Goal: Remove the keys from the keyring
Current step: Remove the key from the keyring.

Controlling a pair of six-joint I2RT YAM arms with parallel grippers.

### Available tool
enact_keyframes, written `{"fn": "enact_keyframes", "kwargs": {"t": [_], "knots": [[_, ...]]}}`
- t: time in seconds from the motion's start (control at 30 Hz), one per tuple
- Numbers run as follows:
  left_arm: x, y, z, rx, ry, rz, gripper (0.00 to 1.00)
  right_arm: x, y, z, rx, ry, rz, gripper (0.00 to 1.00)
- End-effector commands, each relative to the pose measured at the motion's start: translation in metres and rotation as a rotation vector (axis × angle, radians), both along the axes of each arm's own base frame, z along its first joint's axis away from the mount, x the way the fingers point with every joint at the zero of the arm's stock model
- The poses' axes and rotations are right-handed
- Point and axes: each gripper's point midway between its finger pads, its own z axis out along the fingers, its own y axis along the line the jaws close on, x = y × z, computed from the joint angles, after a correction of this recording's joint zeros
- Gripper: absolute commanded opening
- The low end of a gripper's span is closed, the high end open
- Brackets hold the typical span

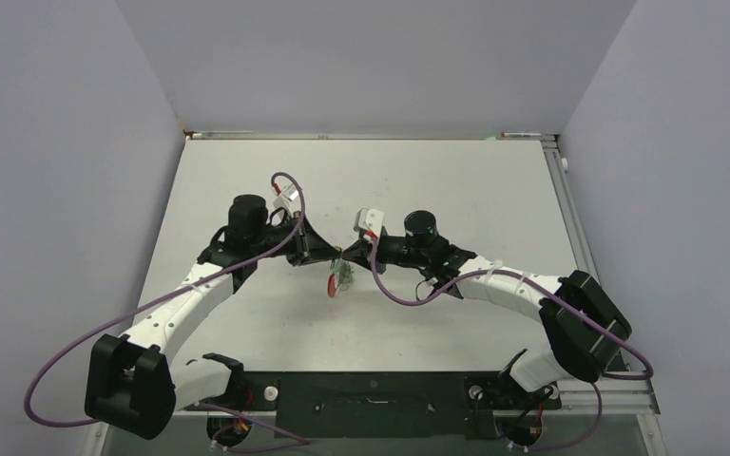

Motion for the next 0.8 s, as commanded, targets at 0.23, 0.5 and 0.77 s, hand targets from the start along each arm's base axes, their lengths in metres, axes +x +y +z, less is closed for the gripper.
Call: {"fn": "enact_keyframes", "kwargs": {"t": [0.23,0.5,0.77], "knots": [[0.023,0.013,0.012,-0.016,-0.052,0.072,0.00,0.004,0.006,0.024,0.080,-0.107,0.004,0.05],[0.024,0.015,-0.007,0.007,-0.010,0.097,0.00,0.003,0.003,0.025,0.108,-0.121,0.004,0.05],[0.029,0.014,-0.015,0.003,0.005,0.113,0.00,0.003,0.000,0.026,0.125,-0.123,0.009,0.05]]}}
